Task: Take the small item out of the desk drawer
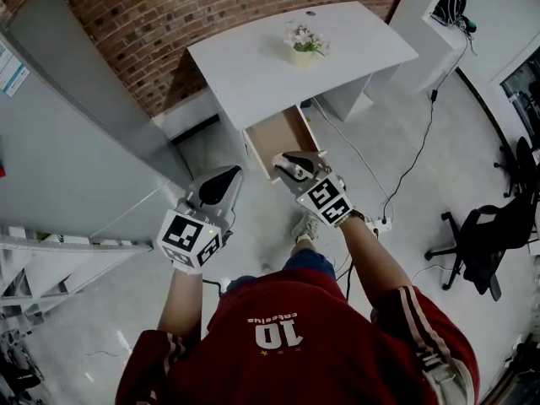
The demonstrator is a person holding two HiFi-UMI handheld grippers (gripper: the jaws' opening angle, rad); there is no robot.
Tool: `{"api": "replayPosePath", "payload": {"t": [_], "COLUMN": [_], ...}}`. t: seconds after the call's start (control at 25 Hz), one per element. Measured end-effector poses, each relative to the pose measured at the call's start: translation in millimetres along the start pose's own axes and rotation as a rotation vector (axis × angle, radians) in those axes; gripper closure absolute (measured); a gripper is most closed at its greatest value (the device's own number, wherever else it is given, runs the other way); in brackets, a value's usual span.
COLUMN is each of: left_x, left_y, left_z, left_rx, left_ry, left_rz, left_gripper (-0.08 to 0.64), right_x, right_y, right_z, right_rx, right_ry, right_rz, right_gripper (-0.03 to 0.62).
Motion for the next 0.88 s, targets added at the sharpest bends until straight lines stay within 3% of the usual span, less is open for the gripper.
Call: {"api": "replayPosePath", "payload": {"t": [0.24,0.44,0.56,0.88], "left_x": [31,49,55,57], "left_y": [26,50,59,62], "left_z": [-12,-8,-12,-39], "left_rx": [0.008,0.025,0.017,-0.030], "left_ry": [0.074,0.170,0.177,0.178], "left_rz": [-0.030,-0.094,-0.128,-0.120], "left_gripper": [0.557,0.557,0.557,0.557], "right_x": [53,92,115,154], "right_y": [83,123,133,119], "right_z": [39,49,50,51], "right_rx": [-0.042,-0.097,-0.119,-0.205], "right_ry": [-0.090,-0.177,-0.226,-0.333], "right_rz": [-0.138,-0.184,-0.197,-0.217], "right_gripper": [0.476,0.476,0.476,0.476]}}
Point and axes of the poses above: the fingertips, and each gripper's own axes: x backward along the fingers, z to its left, y out of its top, the point moved 9 cm from there along x, backward along the fingers, and after that the axes turned 1 degree about -z, right-handed, at the moved point
